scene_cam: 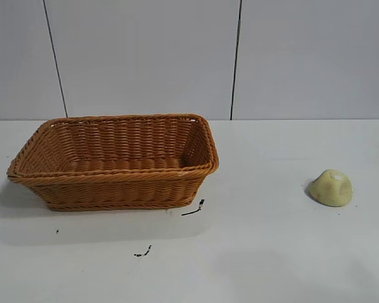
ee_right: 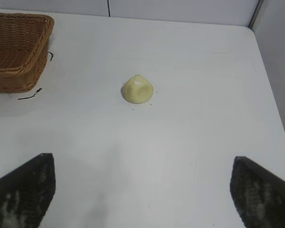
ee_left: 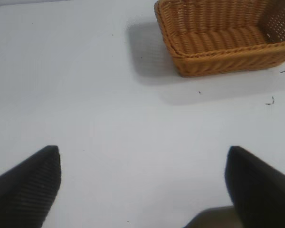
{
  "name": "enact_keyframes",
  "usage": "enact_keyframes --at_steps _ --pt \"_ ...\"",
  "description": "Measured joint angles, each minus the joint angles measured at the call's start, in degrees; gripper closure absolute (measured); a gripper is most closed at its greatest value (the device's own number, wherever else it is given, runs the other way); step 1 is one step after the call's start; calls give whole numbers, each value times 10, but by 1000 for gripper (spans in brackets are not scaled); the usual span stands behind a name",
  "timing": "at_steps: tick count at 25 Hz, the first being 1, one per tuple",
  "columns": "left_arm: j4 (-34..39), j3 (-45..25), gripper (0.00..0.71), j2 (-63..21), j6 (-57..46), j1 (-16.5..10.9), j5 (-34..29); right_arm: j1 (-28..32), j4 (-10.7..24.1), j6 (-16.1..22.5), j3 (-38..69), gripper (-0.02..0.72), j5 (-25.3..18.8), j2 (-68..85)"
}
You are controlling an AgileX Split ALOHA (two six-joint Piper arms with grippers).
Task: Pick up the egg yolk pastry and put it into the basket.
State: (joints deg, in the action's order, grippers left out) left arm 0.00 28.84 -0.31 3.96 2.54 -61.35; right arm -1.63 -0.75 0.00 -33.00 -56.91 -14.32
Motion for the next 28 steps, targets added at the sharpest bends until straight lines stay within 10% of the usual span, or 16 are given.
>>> enact_keyframes --at_steps 28 --pt "0 0 14 0 0 0 0 -9 11 0 -452 10 82 -972"
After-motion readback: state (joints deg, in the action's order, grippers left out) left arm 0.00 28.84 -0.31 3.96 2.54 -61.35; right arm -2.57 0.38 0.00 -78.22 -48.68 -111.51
